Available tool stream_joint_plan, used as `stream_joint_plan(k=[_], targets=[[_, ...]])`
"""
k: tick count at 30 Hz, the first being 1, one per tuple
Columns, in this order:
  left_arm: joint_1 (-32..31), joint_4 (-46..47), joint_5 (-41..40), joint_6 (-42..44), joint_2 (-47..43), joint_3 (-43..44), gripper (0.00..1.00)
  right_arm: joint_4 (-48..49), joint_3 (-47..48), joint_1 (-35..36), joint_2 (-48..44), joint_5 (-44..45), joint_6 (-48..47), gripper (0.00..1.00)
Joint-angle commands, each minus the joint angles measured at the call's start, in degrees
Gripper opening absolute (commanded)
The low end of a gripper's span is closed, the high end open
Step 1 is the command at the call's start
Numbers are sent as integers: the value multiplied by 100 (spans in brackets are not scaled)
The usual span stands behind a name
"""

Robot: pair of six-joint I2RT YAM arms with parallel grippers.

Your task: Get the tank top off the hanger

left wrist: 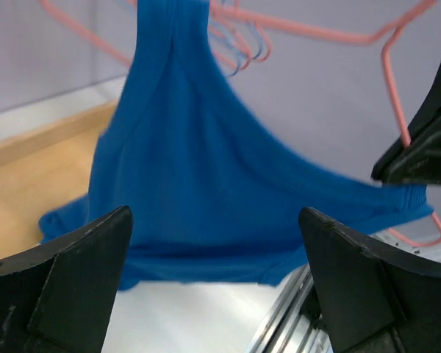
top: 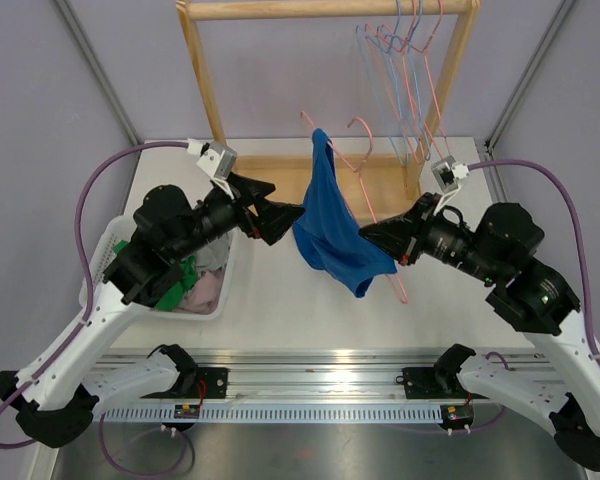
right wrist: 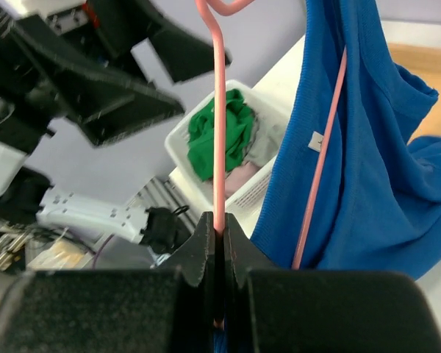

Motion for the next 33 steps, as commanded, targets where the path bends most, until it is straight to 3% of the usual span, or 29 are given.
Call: stream_joint_plan(k=[1, 6, 17, 20, 21, 23, 27, 28, 29, 33], targets=[[-350, 1473, -400, 264, 187, 76, 99, 162, -165, -35, -594, -527, 470, 0], [-589, 1964, -603, 423, 618, -12, 99, -320, -367, -26, -1025, -870, 656, 0], [-843, 2229, -559, 581, 1040, -38, 94, -233, -693, -26, -1263, -1178, 885, 0], [-940, 2203, -699, 687, 1102, -39, 75, -242, -632, -17, -1210, -1187, 841, 0], [-958, 2159, -752, 704, 1128, -38, 49, -242, -614, -26, -1201, -1160, 832, 0], [-967, 2054, -858, 713, 1146, -30, 32, -321, -570, -26, -1219, -986, 744, 0], [-967, 2018, -937, 740, 1076, -170, 14, -523, -508, -17, -1245, -589, 595, 0], [-967, 2027, -1068, 740, 1058, -188, 4, -541, -508, -26, -1236, -563, 577, 0], [-967, 2009, -1147, 766, 1041, -205, 0, -576, -500, -26, -1236, -580, 560, 0], [-967, 1571, -2086, 749, 988, -109, 0, -865, -517, -26, -1280, -598, 235, 0]])
